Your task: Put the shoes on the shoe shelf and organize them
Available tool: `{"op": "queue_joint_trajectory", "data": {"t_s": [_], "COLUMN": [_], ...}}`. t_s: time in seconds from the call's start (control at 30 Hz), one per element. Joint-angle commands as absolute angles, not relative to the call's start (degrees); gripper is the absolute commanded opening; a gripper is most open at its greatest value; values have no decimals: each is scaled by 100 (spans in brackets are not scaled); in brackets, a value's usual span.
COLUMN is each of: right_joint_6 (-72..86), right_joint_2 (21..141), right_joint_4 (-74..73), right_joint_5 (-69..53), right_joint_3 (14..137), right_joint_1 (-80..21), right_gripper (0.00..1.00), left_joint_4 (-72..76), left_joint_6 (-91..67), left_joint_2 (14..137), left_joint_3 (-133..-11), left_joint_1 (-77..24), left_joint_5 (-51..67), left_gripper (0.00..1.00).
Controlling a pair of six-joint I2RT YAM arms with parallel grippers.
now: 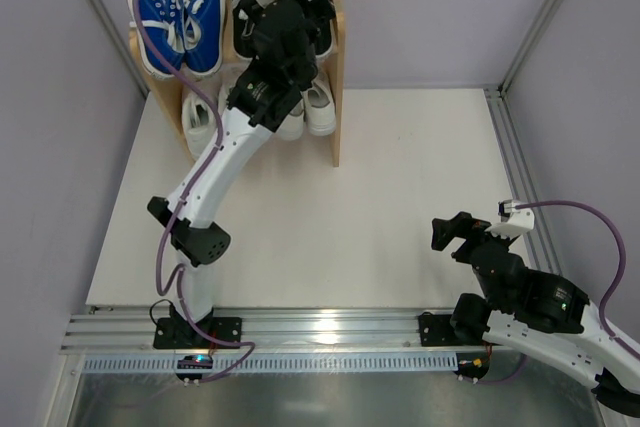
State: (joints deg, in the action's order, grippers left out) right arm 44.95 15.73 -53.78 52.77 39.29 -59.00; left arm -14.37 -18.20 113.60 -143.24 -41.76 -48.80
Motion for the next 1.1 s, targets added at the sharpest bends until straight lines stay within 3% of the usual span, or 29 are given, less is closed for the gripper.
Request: {"op": "queue_joint_trajectory", "data": {"t_s": [0.0,0.2,0.47,0.87,1.07], "right_joint_6": [4430,4386,3640,3489,3551], "right_joint_2": [1565,1635,1749,2707,2848], "right_joint_4": [-5203,-5168,-4380,-3947,-3885], "right_joint_5": [5344,5274,4686,4078,3911], "right_joint_3": [3929,3937,3876,4131,4131], "right_joint_1": [-5889,-5889,-5889,-5880,-5880], "right_gripper": [100,100,100,100,100], "left_joint_4": [-984,-967,-1634,-1574,-1143], "left_joint_6": [-1512,-643,246,404,650], "left_joint_2": [10934,10303,9326,8166,8270], "left_joint_3": [-14546,-14336,-13185,-10374,-10125], "left_joint_1": [-4166,-4298,-4368,-4359,-4263], "left_joint_5": [-4650,-4798,-5352,-5291,-5352], "left_gripper": [76,84,87,79,79]}}
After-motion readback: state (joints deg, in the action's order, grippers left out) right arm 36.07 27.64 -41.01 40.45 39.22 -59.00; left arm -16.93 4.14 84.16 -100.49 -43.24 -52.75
